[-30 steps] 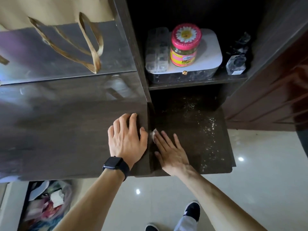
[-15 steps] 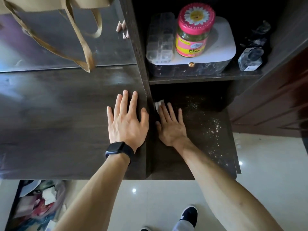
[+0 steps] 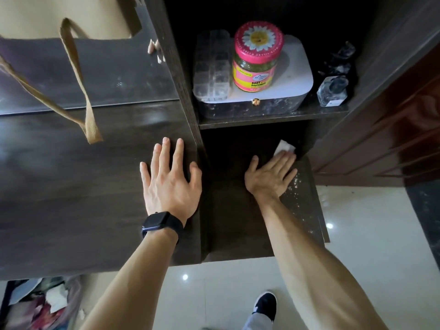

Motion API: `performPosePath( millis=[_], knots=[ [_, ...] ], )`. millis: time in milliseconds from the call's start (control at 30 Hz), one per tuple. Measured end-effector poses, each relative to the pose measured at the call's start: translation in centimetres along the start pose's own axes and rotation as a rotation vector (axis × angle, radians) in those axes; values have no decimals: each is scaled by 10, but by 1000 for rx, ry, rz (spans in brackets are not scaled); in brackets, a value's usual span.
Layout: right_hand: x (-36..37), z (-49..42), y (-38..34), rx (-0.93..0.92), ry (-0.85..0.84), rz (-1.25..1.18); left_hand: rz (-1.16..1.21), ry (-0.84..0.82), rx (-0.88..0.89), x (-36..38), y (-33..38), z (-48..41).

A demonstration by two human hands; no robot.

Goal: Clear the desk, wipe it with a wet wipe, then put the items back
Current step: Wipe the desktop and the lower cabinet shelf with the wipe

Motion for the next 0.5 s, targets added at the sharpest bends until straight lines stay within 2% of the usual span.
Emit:
performPosePath(
  millis=[67, 133, 200, 333, 500],
  knots=[
    [0, 21, 20, 44, 20, -62, 1, -7, 0, 0, 1, 0],
    [3, 36, 29, 37, -36, -106, 1, -8, 5, -1, 1, 0],
    [1, 42, 30, -88, -44, -106, 8, -7, 4, 0, 0, 0],
    [-29, 46, 48, -388, 199, 106, 17, -3, 5, 1, 1, 1],
    [-8, 32, 40, -500, 68, 277, 18, 4, 8, -1, 1, 0]
  ],
)
Point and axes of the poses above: each hand's wrist, its own z-axis away from the middle knuckle, its own x-axis out of the palm, y = z × x, the point moved 10 cm from there along -z, towards the middle knuckle
